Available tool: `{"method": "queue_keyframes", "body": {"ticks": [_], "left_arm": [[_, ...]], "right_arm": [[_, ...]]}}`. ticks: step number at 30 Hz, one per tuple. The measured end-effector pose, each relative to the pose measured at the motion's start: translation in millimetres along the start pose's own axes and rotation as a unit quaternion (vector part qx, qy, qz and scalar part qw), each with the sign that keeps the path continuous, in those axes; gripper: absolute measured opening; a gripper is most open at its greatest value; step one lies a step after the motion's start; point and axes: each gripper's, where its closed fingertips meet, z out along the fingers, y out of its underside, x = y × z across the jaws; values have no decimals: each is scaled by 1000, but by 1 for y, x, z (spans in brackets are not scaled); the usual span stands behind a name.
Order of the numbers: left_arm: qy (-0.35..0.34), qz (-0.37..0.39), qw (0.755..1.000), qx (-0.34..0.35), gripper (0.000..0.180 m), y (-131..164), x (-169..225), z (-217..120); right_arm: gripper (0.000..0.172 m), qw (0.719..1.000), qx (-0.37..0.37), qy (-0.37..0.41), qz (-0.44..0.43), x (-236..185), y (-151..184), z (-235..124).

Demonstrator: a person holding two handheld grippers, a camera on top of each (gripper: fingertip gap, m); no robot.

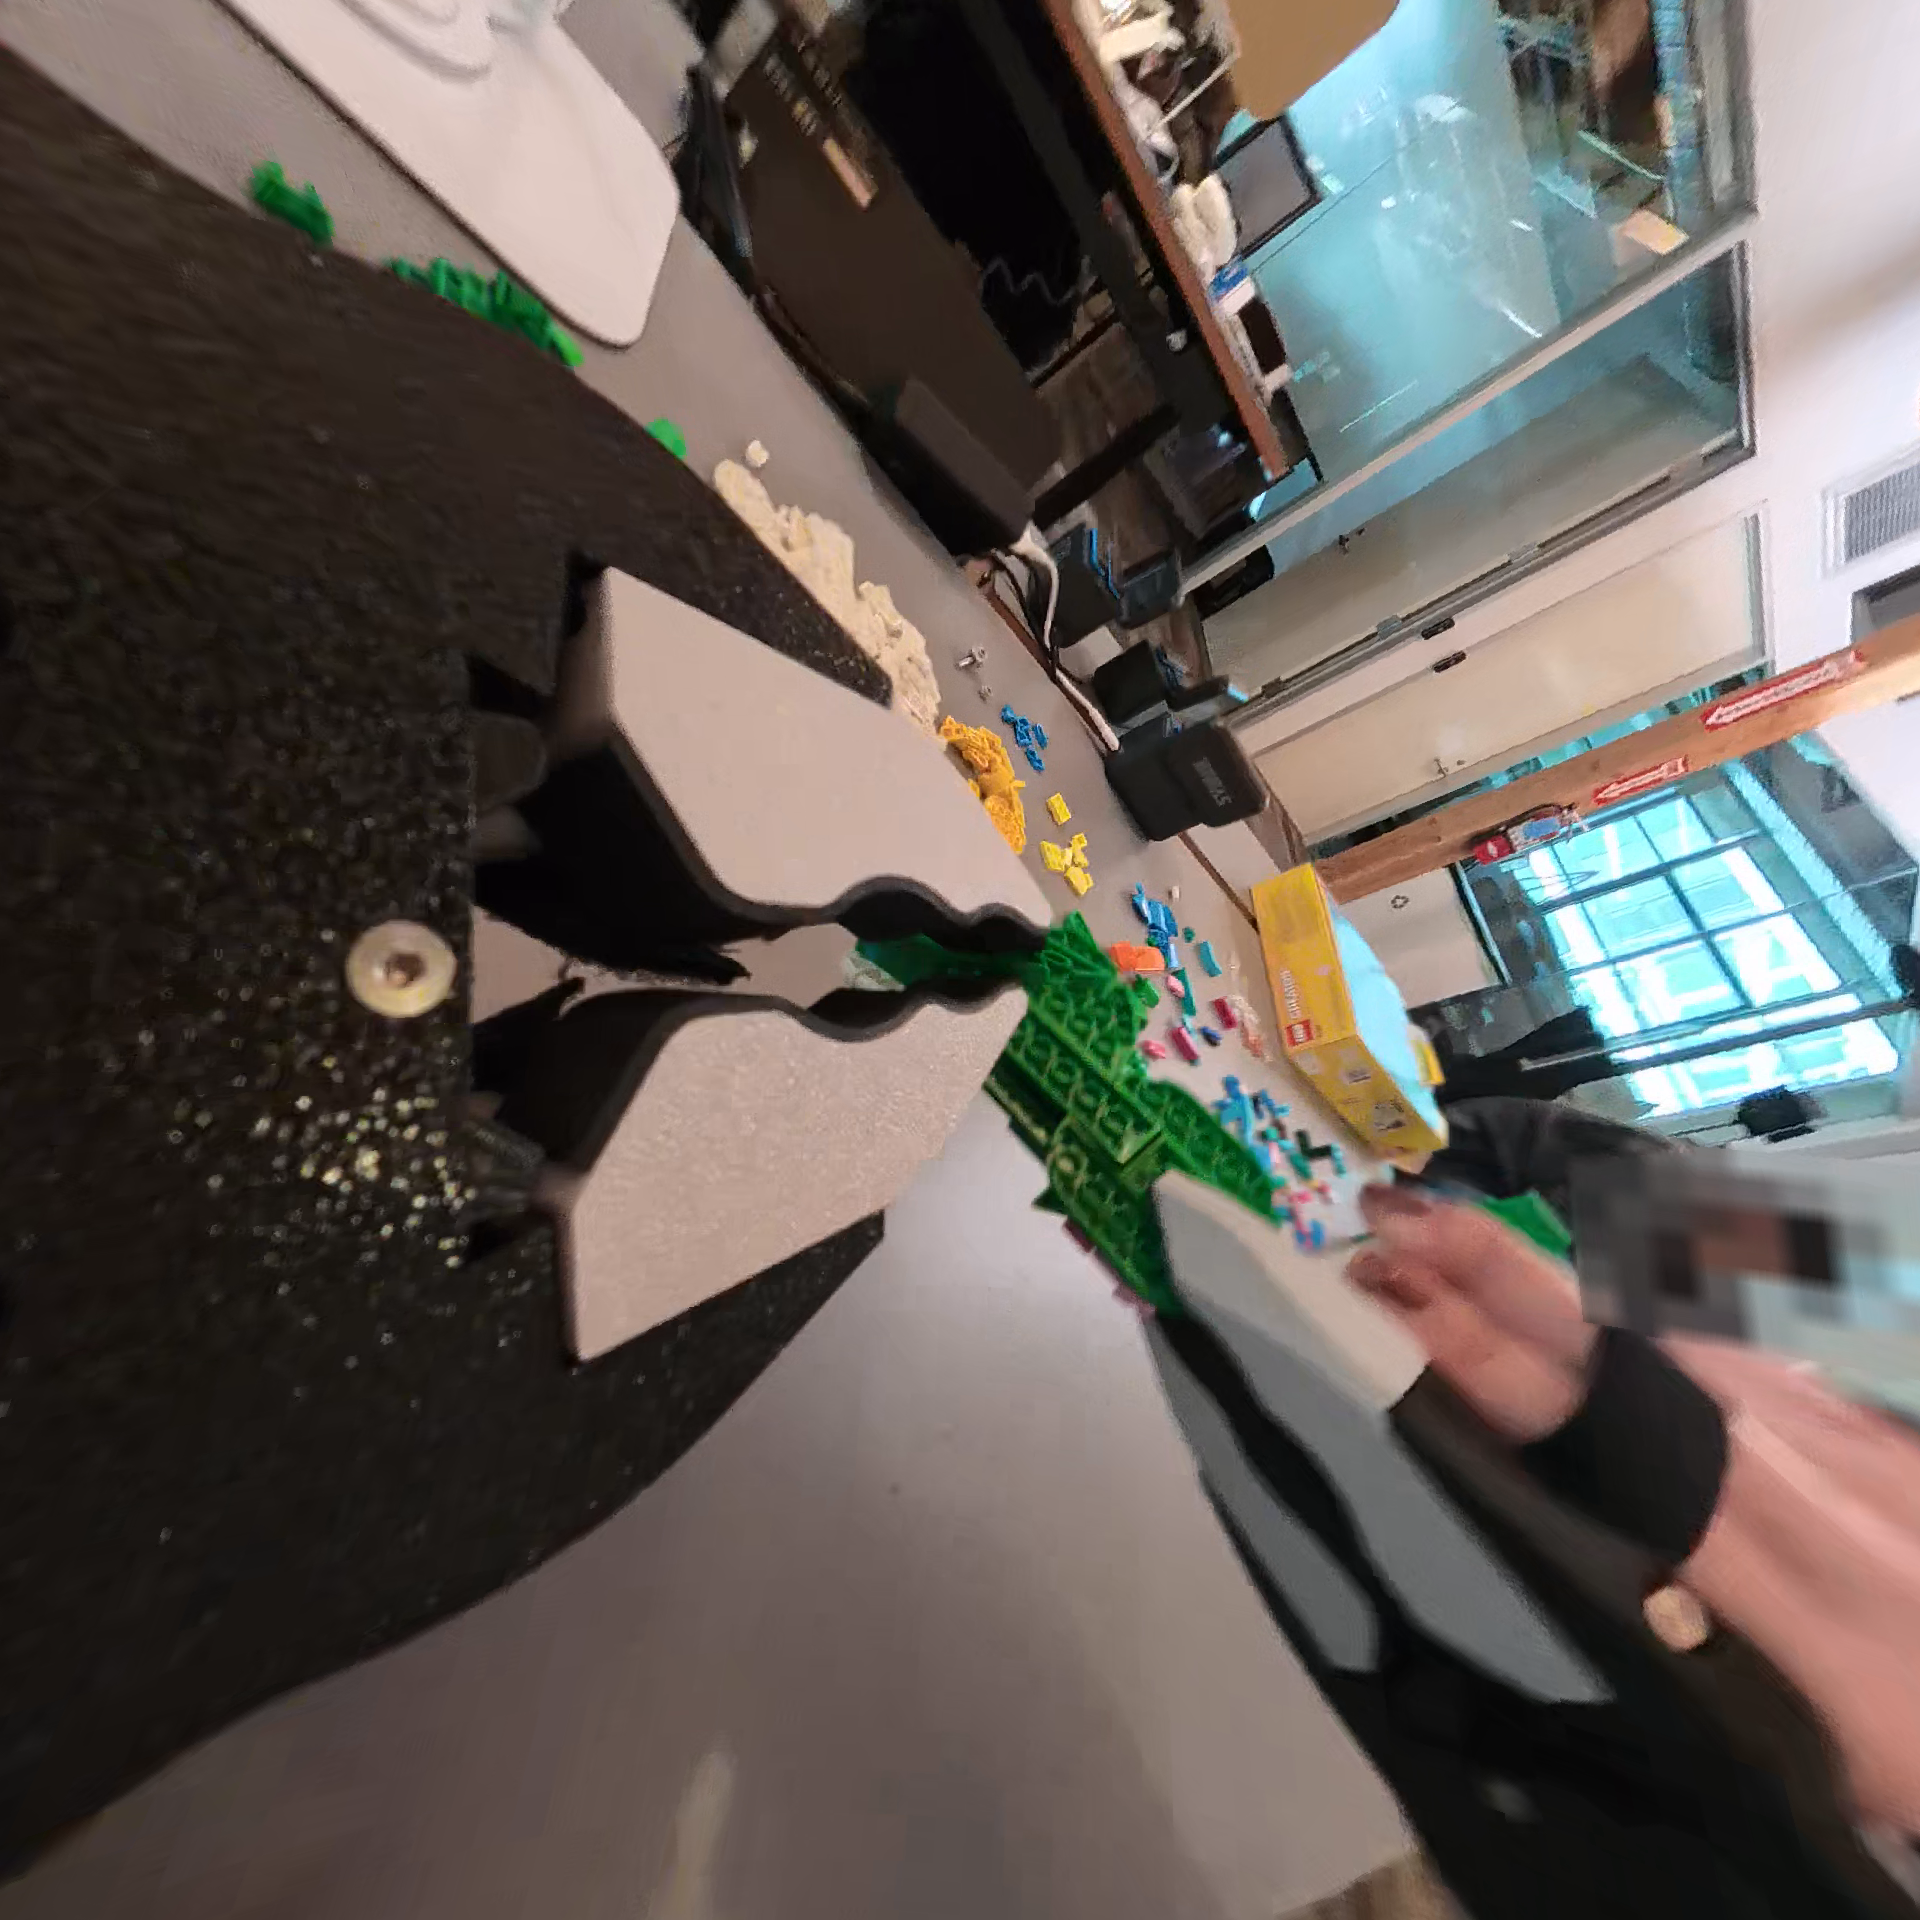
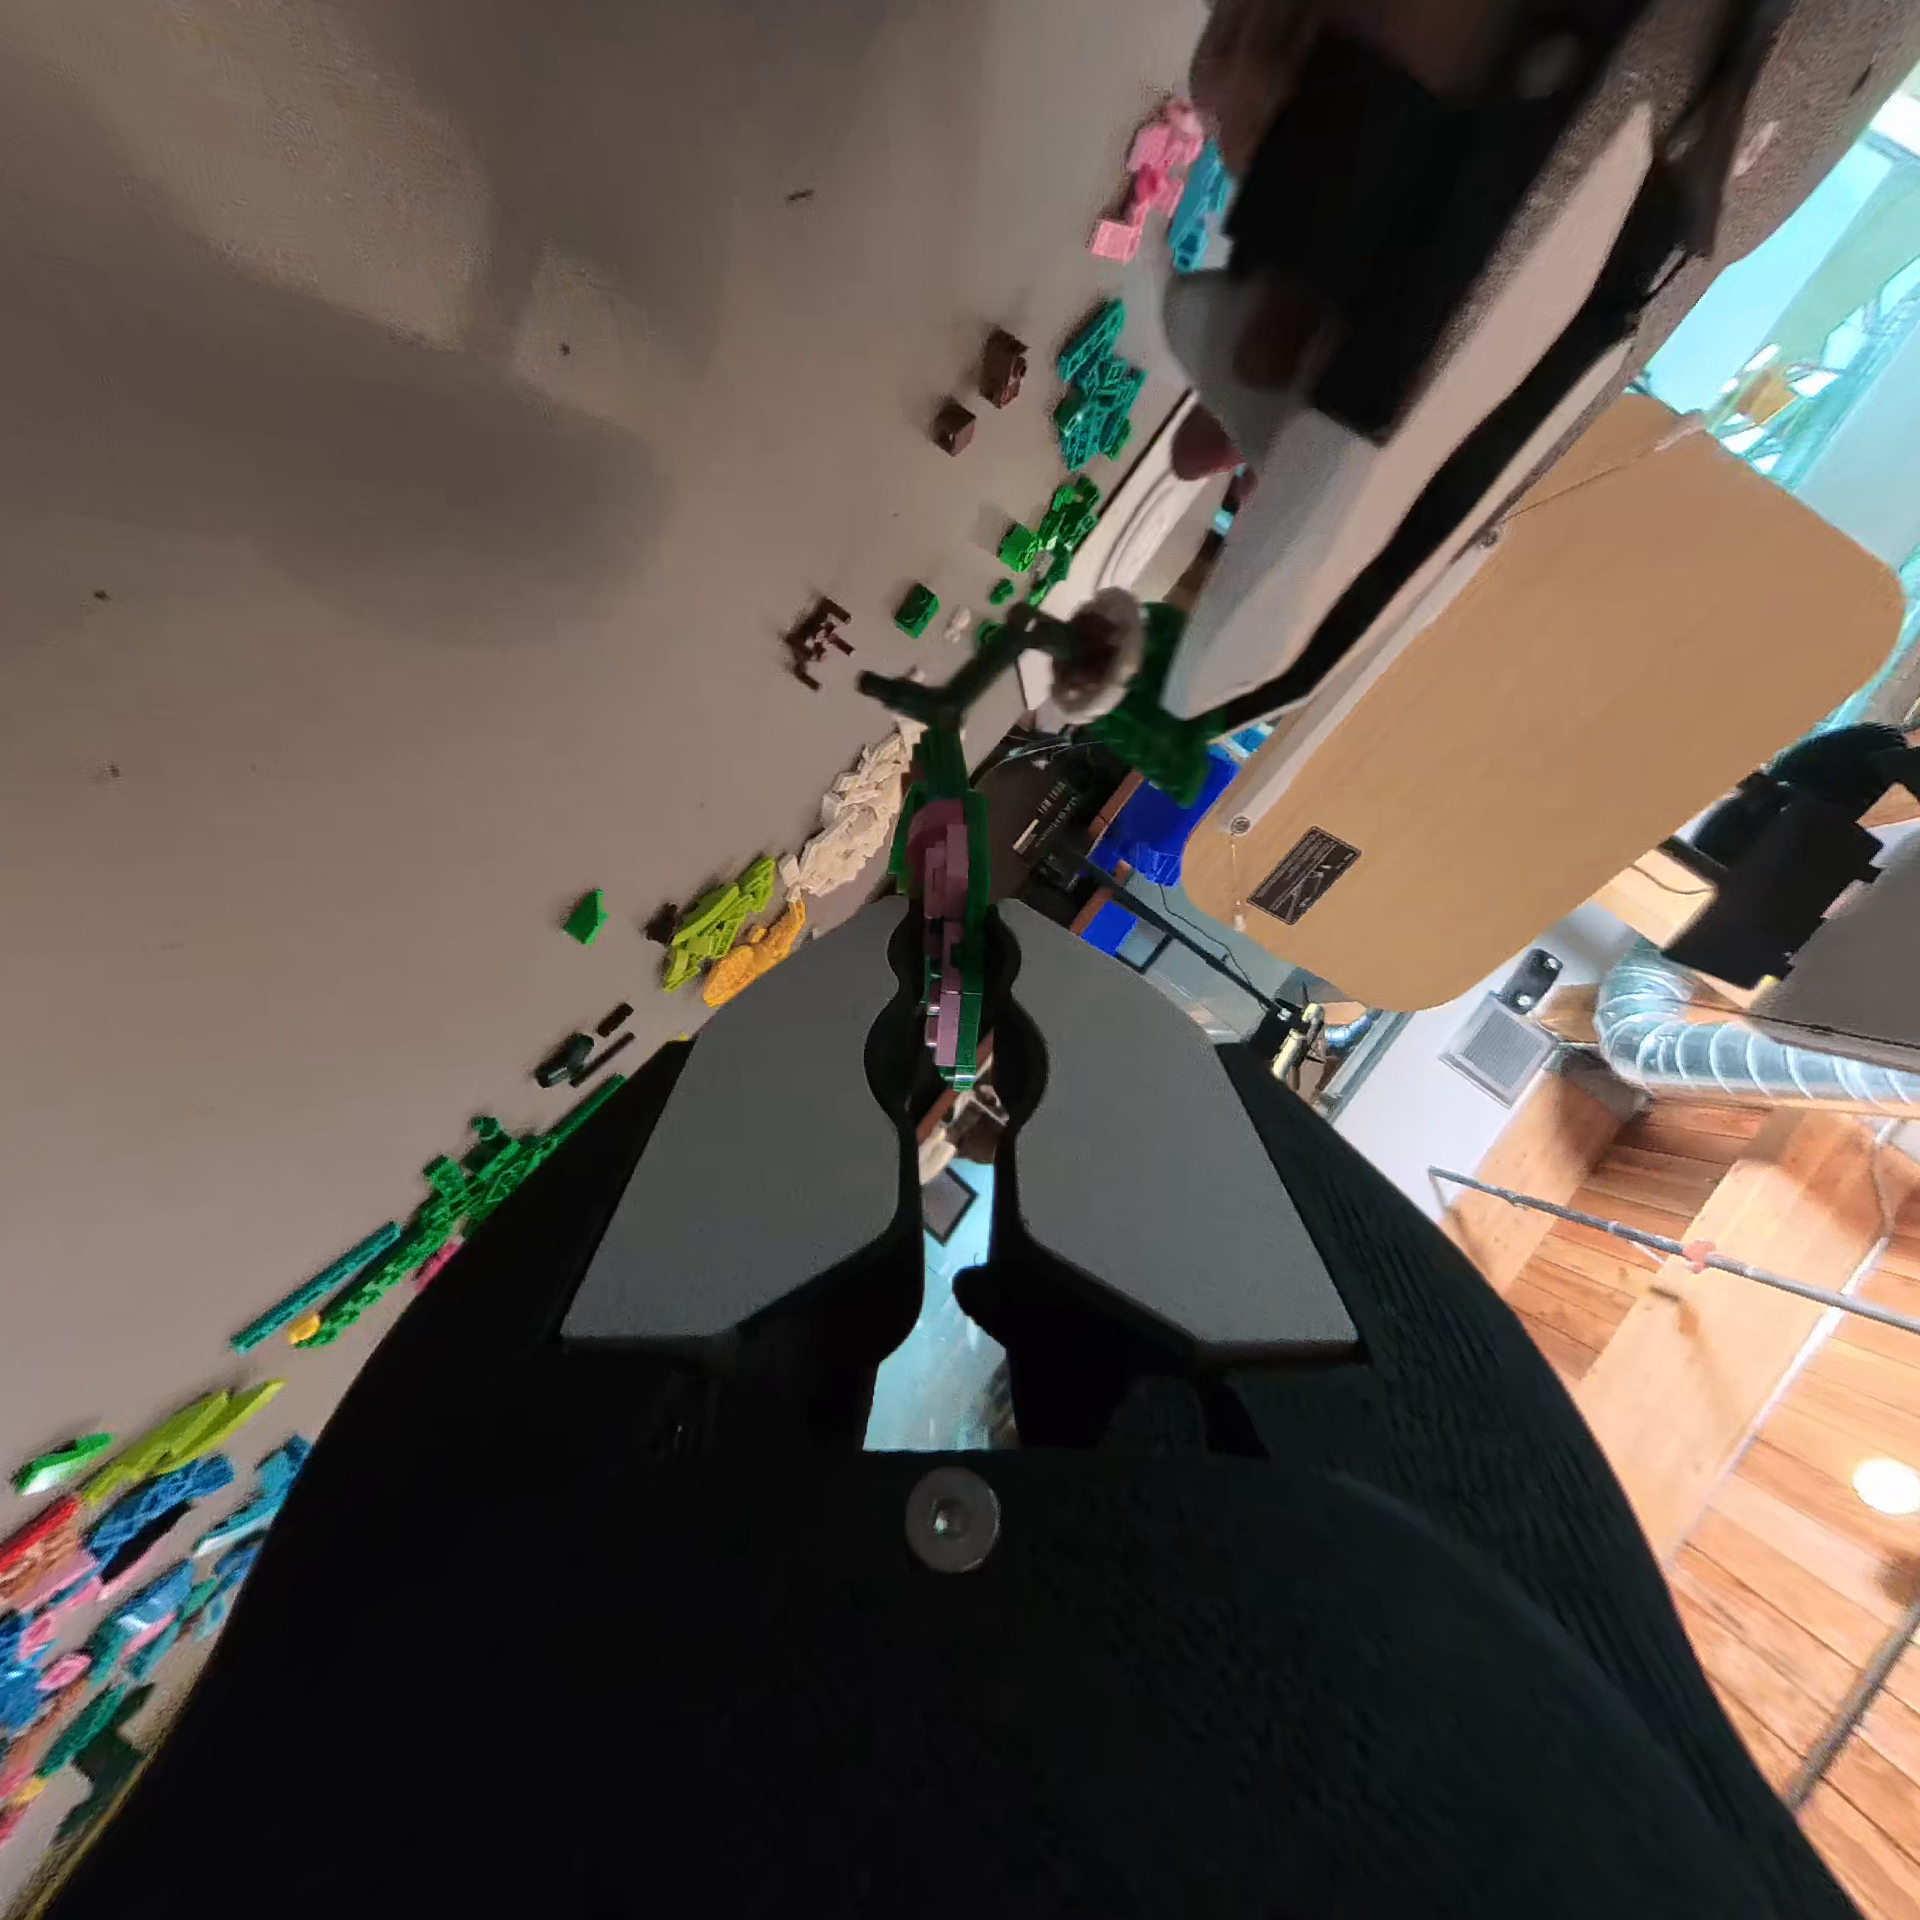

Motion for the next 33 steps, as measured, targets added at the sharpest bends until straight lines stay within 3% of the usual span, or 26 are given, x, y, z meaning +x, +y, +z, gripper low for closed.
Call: {"method": "queue_keyframes", "body": {"ticks": [4, 7, 10, 13, 18, 21, 23, 25, 28, 30, 31, 33], "left_arm": [[5, -100, 995, 11, 4, 3, -16, -1], [55, -188, 980, 19, 4, 7, -17, 0], [108, -293, 949, 38, 4, 7, -20, 0], [140, -375, 915, 48, 4, 9, -23, -1], [150, -391, 907, 52, 4, 8, -22, 0], [143, -367, 918, 53, 4, 7, -21, 0], [141, -347, 925, 58, 4, 5, -19, -1], [142, -321, 934, 63, 4, 3, -16, -1], [152, -282, 945, 74, 4, -1, -8, -2], [159, -261, 949, 81, 4, -4, -3, -3], [161, -255, 950, 82, 4, -5, -1, -3], [169, -249, 950, 89, 4, -7, 3, -4]], "right_arm": [[8, 999, -6, 4, 46, -3, 8, -4], [9, 992, -11, 12, 123, -4, 19, -6], [9, 975, -6, 10, 221, -16, 24, -5], [8, 972, -16, 19, 234, -33, 20, -1], [8, 977, -7, -31, 213, -70, 3, 5], [24, 958, 10, -107, 266, -84, -4, 2], [33, 918, 27, -163, 360, -84, -3, -3], [35, 848, 73, -191, 488, -68, -3, -8], [37, 696, 191, -169, 672, -15, -6, -11], [38, 594, 244, -201, 740, 6, -13, -12], [40, 571, 253, -223, 748, 7, -17, -11], [41, 553, 243, -230, 763, 7, -19, -4]]}}
